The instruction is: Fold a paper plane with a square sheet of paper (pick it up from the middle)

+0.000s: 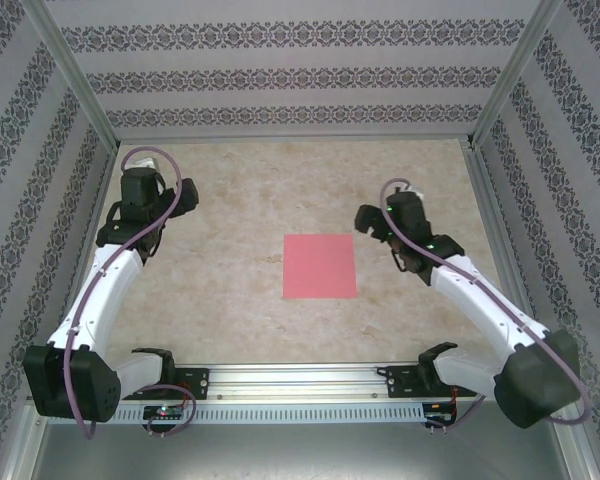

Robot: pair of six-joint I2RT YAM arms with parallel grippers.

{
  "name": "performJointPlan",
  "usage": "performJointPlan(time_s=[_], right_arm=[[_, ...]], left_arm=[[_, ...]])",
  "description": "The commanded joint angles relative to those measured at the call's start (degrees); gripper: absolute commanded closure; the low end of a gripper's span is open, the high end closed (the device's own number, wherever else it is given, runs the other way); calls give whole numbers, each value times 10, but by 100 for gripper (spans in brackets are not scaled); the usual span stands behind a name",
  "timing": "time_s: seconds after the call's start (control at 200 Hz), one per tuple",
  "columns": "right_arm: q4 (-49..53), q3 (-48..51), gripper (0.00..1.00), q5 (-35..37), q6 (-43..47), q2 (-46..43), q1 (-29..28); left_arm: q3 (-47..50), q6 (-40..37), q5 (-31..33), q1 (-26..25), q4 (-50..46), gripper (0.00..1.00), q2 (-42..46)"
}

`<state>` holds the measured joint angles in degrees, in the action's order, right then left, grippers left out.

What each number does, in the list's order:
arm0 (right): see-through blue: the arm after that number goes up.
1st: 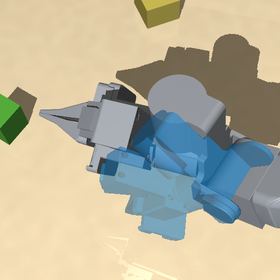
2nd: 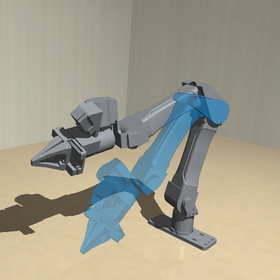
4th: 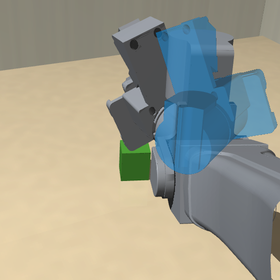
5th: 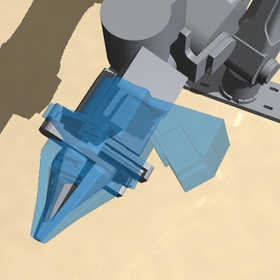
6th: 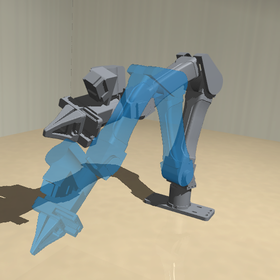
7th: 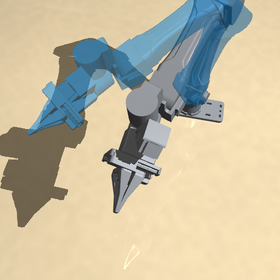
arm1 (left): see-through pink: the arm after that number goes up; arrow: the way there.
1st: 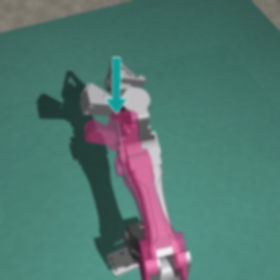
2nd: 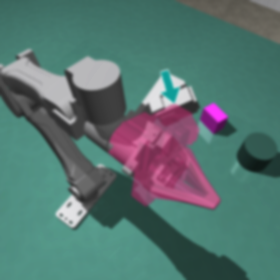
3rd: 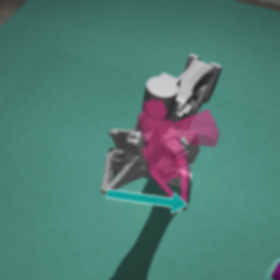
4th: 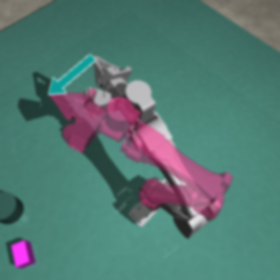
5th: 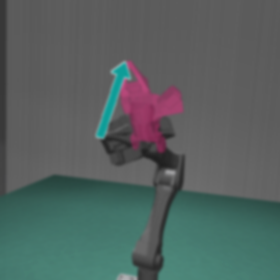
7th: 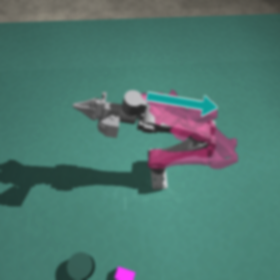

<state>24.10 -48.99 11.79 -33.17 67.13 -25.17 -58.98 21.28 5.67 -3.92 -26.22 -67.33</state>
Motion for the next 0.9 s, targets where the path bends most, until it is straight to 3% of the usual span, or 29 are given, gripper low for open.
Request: performJointPlan(time_s=[0.0, 0.13, 0.305, 0.579, 0.894], right_arm=[[45, -31, 2, -1, -69, 42, -68], [52, -56, 2, 38, -102, 112, -134], [62, -103, 2, 45, -111, 220, -169], [58, -169, 2, 4, -109, 344, -180], [67, -195, 2, -1, -104, 415, -178]], left_arm=[[-22, 11, -81, -5, -92, 0, -7], [-19, 6, -110, -5, -85, 0, 3], [8, 1, -130, -5, -53, 0, 35], [19, -3, -121, -4, -43, 0, 47], [20, -2, -139, -5, -41, 0, 23]])
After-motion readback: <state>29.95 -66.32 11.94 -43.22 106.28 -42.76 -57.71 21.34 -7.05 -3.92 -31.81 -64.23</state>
